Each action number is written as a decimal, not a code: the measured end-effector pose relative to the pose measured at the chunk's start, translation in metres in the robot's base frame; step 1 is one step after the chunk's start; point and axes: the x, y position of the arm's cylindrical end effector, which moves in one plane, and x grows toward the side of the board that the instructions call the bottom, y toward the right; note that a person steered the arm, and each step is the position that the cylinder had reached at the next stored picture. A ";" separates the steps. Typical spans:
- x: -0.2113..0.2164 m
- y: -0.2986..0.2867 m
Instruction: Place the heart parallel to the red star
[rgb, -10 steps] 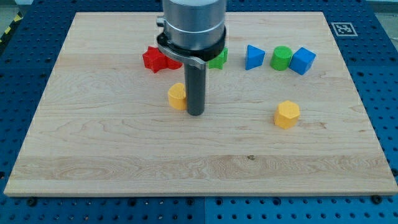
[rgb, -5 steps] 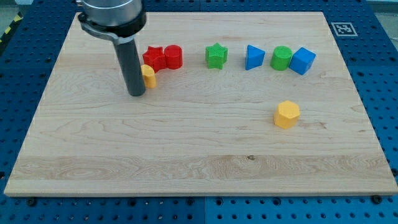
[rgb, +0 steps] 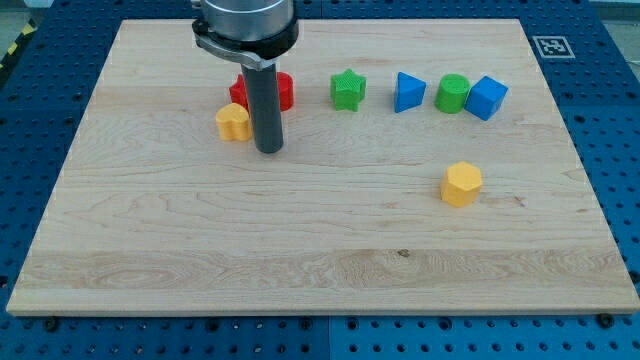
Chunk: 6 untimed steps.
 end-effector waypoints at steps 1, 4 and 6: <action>-0.009 -0.001; -0.021 -0.044; -0.026 -0.080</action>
